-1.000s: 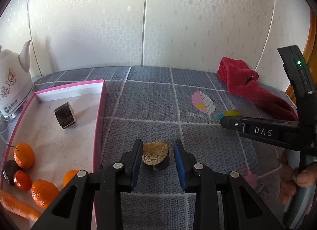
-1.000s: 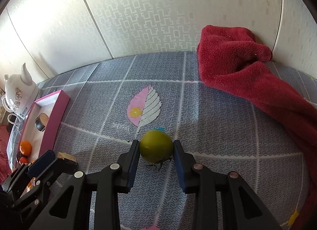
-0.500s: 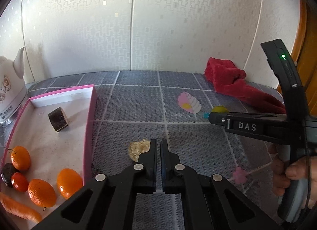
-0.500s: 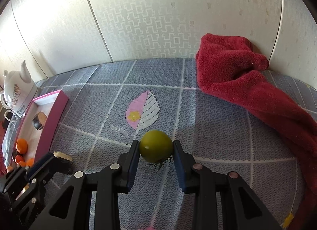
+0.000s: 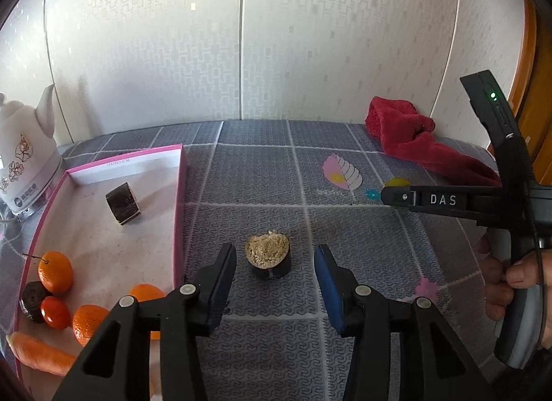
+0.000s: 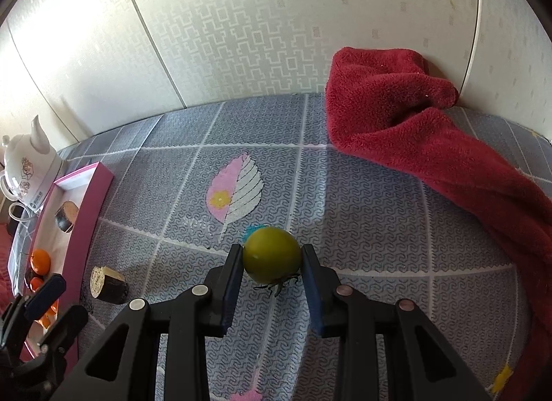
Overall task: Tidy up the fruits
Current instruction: 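Grasp the green fruit with the right tool while the left tool grasps the wooden slice, then lift and carry the green fruit and wooden slice over the pink tray with both tools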
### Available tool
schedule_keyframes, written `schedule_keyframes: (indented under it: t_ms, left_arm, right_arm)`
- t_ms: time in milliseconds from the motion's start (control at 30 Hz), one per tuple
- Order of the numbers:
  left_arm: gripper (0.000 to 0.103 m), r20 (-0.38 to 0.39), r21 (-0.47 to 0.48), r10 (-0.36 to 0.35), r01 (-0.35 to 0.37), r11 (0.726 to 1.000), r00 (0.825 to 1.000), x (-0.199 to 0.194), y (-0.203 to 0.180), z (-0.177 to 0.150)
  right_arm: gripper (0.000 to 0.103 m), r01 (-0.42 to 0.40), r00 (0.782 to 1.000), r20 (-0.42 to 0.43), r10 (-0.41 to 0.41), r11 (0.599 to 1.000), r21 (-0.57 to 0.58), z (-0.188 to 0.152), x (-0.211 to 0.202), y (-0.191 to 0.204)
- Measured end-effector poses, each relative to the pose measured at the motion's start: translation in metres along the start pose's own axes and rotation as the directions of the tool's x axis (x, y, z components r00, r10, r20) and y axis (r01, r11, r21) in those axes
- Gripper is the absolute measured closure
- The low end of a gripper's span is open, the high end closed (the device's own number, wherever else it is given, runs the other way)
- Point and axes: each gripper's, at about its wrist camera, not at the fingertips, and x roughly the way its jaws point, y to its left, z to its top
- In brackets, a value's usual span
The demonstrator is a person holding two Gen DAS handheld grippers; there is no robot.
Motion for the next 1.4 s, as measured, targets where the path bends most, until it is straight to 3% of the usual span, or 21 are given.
schedule_keyframes:
  t_ms: [133, 233, 300, 367, 600, 700, 900, 1233, 1400]
  left_arm:
    - [0.055, -0.043, 0.021, 0.056, -0.055, 0.998, 0.998, 0.015, -0.003, 0.0]
    - [0.055, -0.077, -0.024, 0.087, -0.089, 0.996, 0.993, 0.023, 0.003, 0.002]
    - [0.055, -0.083, -0.048, 0.073, -0.077, 0.996, 0.994, 0.026, 0.007, 0.003]
    - [0.07, -0.098, -0.048, 0.054, -0.059, 0.997, 0.994, 0.031, 0.006, 0.002]
    - [0.071, -0.044, 0.013, 0.029, -0.028, 1.0, 0.999, 0.014, -0.013, -0.006]
    - [0.071, -0.038, 0.034, 0.005, -0.003, 0.999, 0.999, 0.006, -0.023, -0.012]
    - [0.071, -0.068, -0.01, 0.03, -0.031, 0.999, 0.997, 0.008, -0.028, -0.024]
    - [0.07, -0.077, -0.104, -0.023, 0.015, 0.995, 0.997, 0.012, -0.017, -0.025]
    - [0.07, -0.075, -0.08, -0.008, 0.002, 0.997, 0.997, 0.013, -0.021, -0.026]
  right_arm:
    - [0.069, -0.007, 1.0, 0.006, 0.007, 1.0, 0.003, 0.0, -0.004, -0.002]
    - [0.069, -0.004, 1.0, 0.008, 0.004, 1.0, 0.0, 0.001, -0.004, -0.001]
    - [0.069, -0.004, 1.0, 0.008, 0.004, 1.0, 0.002, 0.001, -0.004, 0.0]
    - [0.069, 0.003, 1.0, 0.01, -0.003, 1.0, -0.004, 0.001, -0.003, 0.002]
    - [0.07, 0.015, 1.0, 0.024, -0.014, 0.998, -0.058, -0.002, -0.001, 0.012]
    - [0.07, -0.02, 1.0, 0.012, 0.021, 0.999, -0.049, -0.005, -0.005, 0.012]
    - [0.07, -0.096, 0.994, -0.061, 0.094, 0.995, -0.025, -0.015, -0.002, 0.005]
    - [0.069, -0.071, 0.997, -0.033, 0.07, 0.997, -0.04, -0.023, -0.006, 0.007]
    - [0.069, -0.063, 0.998, -0.03, 0.063, 0.998, -0.012, -0.022, -0.005, 0.006]
